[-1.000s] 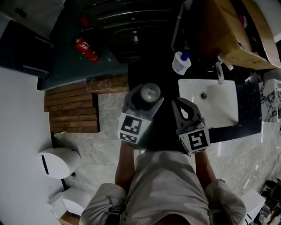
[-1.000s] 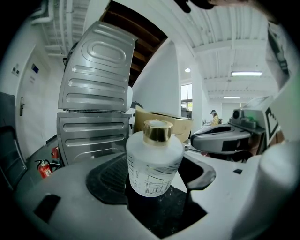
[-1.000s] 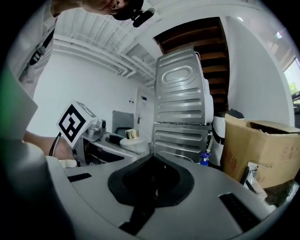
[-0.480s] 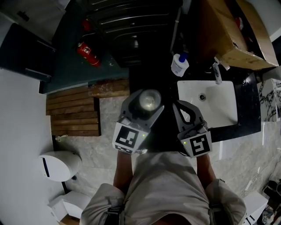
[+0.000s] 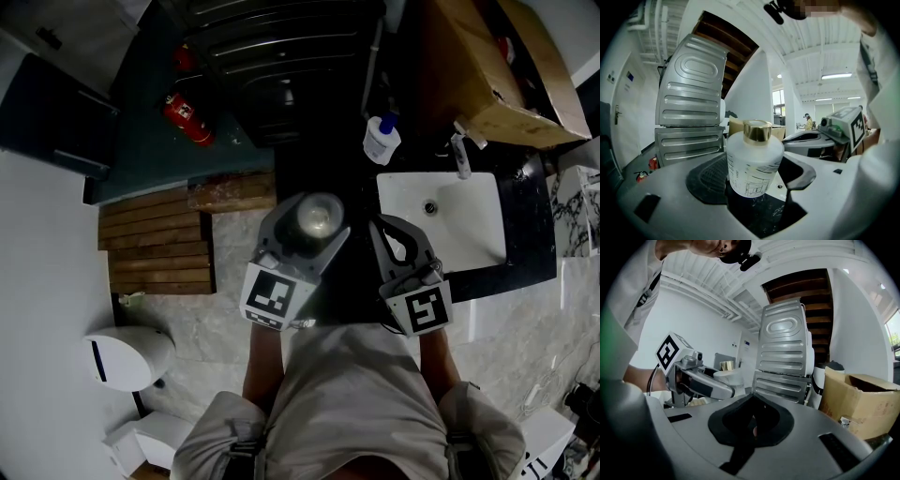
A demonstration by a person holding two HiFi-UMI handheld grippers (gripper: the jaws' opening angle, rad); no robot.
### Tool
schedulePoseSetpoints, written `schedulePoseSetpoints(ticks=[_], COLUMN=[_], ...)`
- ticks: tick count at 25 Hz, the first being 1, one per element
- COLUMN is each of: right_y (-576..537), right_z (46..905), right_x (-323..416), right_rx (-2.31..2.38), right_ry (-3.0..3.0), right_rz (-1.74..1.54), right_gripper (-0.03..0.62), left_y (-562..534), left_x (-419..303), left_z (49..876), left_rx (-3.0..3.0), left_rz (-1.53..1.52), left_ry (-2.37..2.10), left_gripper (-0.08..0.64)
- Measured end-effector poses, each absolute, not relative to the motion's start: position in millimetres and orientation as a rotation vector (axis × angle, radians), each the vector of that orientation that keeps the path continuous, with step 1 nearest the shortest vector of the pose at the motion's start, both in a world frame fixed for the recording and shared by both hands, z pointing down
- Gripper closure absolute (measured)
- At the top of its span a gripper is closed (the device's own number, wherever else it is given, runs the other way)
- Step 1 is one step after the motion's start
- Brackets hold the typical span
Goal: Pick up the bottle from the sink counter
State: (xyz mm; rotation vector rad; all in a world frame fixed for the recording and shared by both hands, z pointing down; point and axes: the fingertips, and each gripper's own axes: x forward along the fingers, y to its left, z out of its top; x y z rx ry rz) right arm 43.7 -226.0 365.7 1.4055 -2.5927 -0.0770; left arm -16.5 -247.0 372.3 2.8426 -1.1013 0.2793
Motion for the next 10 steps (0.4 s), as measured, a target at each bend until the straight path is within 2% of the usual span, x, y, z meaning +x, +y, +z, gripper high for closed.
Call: schedulePoseSetpoints(ticks=[10], right_y=[-224.4], right_z=[365.1], right_x=[37.7], right_rx=[1.412], right_ry=[-2.59], right_rz=[-0.078], right_gripper=[0.598], left_y=[-244.6], left_x=[-21.5], left_z=[373.1], left_rx=[2.844], left_rz=[0.279], left_ry=[-1.097], left_gripper=[0.238])
